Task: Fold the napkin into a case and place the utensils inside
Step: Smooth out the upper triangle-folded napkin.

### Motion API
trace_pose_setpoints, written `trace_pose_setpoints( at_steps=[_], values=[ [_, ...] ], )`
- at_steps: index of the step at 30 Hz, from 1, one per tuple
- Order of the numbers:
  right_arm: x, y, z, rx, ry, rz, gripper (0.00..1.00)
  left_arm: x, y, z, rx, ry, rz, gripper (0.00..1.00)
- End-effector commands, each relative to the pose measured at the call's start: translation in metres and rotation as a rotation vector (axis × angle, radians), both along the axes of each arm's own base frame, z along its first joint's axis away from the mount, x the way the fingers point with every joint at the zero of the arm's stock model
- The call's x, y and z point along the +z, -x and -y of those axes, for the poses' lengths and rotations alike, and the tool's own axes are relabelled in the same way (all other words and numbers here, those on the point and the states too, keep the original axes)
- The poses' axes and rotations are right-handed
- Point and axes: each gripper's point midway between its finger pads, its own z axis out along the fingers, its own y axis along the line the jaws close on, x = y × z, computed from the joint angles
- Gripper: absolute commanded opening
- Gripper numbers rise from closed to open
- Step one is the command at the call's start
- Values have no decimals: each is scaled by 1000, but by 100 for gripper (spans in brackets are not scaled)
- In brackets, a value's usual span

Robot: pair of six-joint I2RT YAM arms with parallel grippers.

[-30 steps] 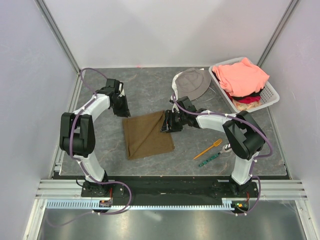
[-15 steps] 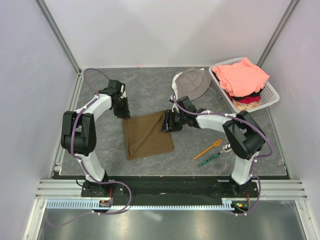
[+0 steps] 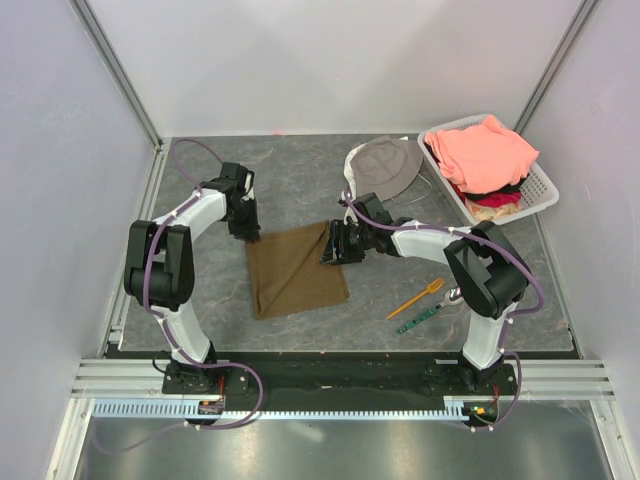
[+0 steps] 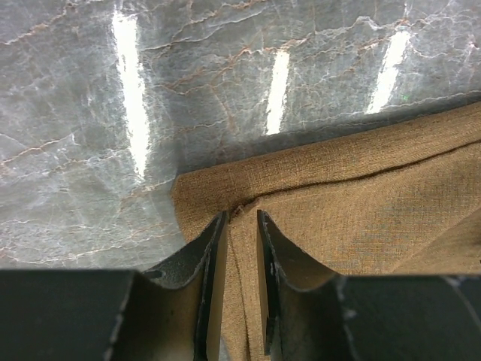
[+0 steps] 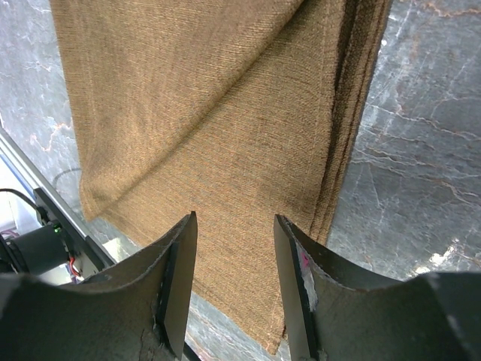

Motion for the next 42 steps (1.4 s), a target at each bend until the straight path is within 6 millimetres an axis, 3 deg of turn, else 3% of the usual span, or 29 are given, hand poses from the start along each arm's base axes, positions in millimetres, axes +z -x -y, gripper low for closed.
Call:
trace_pose_setpoints(
  at_steps=[1, 8, 12, 16, 22, 34, 38, 42],
  values=[
    [-3, -1, -4, 7, -16, 8, 53, -6, 1, -5, -44, -47, -4, 29],
    [-5, -1, -4, 9, -18, 3, 53, -12, -4, -5, -47, -54, -15, 29],
    [-7, -1, -4, 7, -12, -1, 53, -10, -4, -8, -36, -71, -9, 20],
    [-12, 0, -1, 2, -1, -5, 53, 3, -8, -16, -12, -106, 36, 10],
    [-16, 1, -1, -3, 6, -14, 51, 18, -11, -17, -3, -108, 92, 7],
    [33, -27, -30, -7, -75, 54, 48, 1, -10, -18, -4, -118, 39, 7],
    [43, -41, -41, -11, -96, 78, 47, 9, -13, -22, 18, -138, 63, 13],
    [50, -57, -52, -10, -115, 97, 46, 38, -16, -30, 64, -170, 134, 35]
  ],
)
